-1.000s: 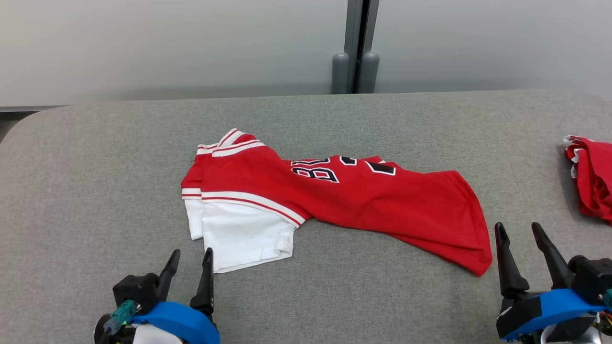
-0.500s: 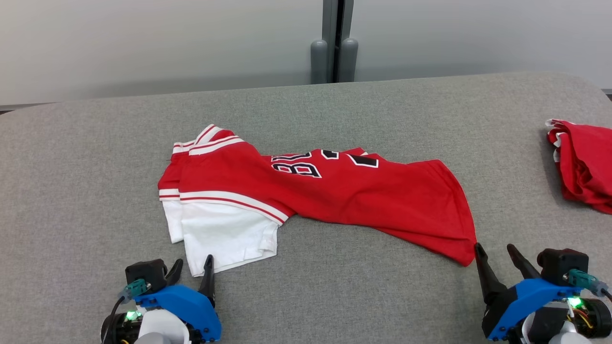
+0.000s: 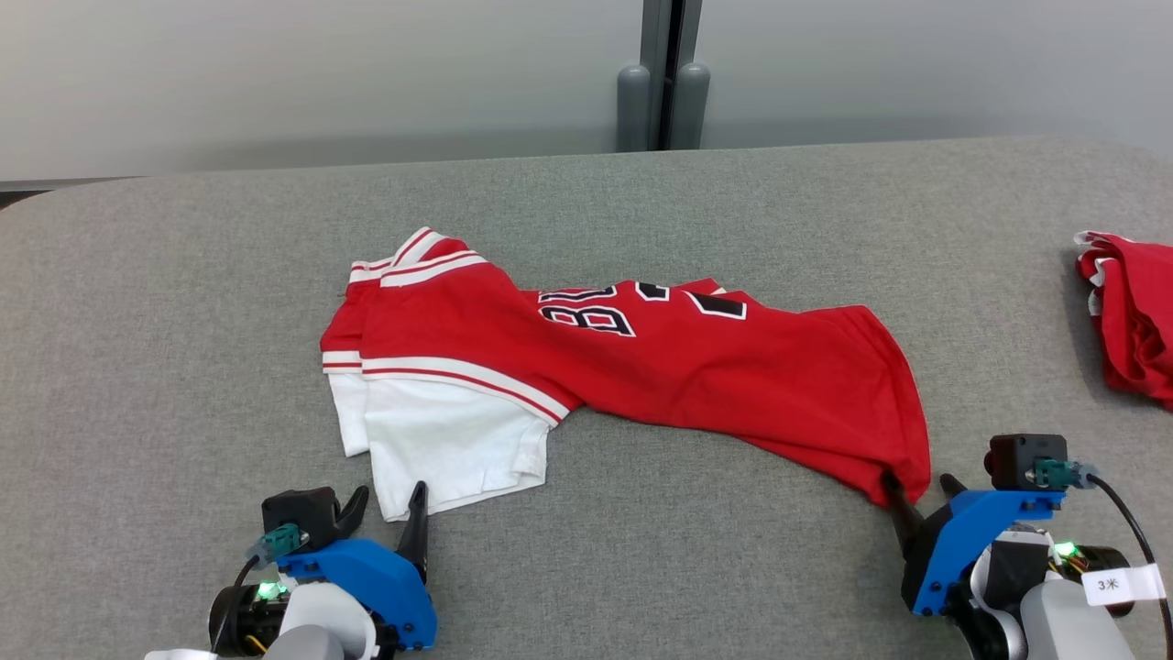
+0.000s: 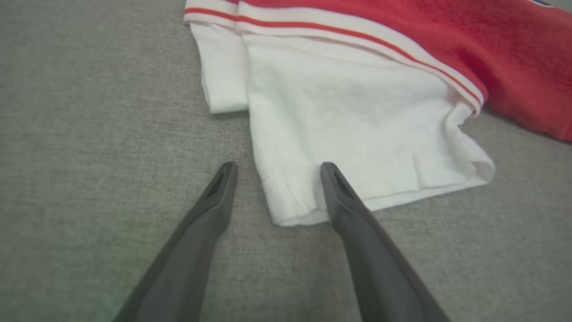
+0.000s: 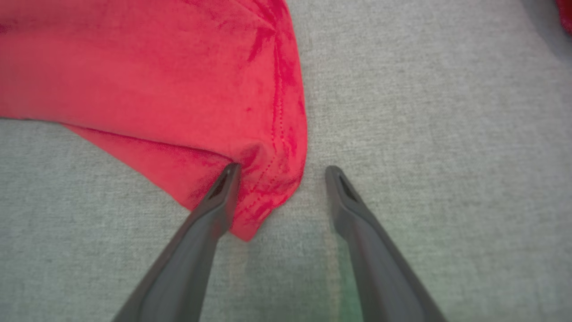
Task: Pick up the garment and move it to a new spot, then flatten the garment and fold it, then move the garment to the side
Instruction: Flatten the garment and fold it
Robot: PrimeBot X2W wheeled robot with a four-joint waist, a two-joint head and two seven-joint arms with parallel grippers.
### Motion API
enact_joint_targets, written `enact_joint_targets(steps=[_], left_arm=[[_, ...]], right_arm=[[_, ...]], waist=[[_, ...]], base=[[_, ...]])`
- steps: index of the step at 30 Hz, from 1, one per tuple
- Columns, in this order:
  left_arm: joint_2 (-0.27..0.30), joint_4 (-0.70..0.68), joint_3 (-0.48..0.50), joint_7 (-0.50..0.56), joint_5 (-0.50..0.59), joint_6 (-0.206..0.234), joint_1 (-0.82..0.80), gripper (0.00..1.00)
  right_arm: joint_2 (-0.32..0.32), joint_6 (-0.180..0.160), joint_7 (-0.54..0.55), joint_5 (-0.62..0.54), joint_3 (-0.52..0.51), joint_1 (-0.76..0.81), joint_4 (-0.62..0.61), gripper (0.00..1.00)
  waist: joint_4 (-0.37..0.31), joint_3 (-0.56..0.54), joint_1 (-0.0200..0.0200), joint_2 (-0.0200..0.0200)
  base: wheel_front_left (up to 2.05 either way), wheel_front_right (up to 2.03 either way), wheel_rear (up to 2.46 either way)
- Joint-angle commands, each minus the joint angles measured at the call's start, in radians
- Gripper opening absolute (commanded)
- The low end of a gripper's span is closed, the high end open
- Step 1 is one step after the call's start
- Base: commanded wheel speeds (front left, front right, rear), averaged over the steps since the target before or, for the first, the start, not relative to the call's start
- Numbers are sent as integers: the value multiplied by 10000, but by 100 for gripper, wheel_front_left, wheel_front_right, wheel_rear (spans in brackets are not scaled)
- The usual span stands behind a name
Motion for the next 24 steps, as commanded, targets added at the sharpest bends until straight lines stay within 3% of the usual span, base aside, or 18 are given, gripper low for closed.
enact_joint_targets(steps=[1, 4, 5, 6, 7, 8, 17, 24], left_arm=[[-62, 341, -135, 173, 14, -42, 91, 100], [-72, 540, -354, 321, 146, -64, -95, 100], [-68, 652, -430, 413, 191, -8, -150, 100], [-67, 783, -471, 536, 196, 5, -163, 90], [-62, 945, -551, 692, 245, 7, -185, 47], [-76, 1061, -601, 764, 248, -12, -209, 0], [-114, 294, -33, -384, -600, -125, -317, 0], [-135, -2629, 531, -805, -2305, -366, 134, 0]], right_arm=[[27, 9, 209, -100, 115, -45, 208, 100], [56, 16, 565, -389, 317, -126, 367, 98], [69, 19, 668, -477, 413, -129, 396, 84], [84, 19, 775, -544, 502, -99, 410, 32], [95, 21, 887, -682, 609, -71, 401, 1], [104, 26, 964, -738, 690, -31, 364, 0], [-2, 7, 536, -61, 375, 437, -1912, 0], [4, 7, 1153, 282, 10, 1088, -4731, 0]], waist=[[11, 24, 0, -1], [36, 108, 0, -1], [43, 131, 0, -1], [53, 150, 0, -1], [64, 165, 0, -1], [77, 177, 0, -1], [151, 53, 0, -1], [165, -179, 0, -1]], base=[[0, 0, 0], [0, 0, 0], [0, 0, 0], [0, 0, 0], [0, 0, 0], [0, 0, 0], [0, 0, 0], [0, 0, 0]])
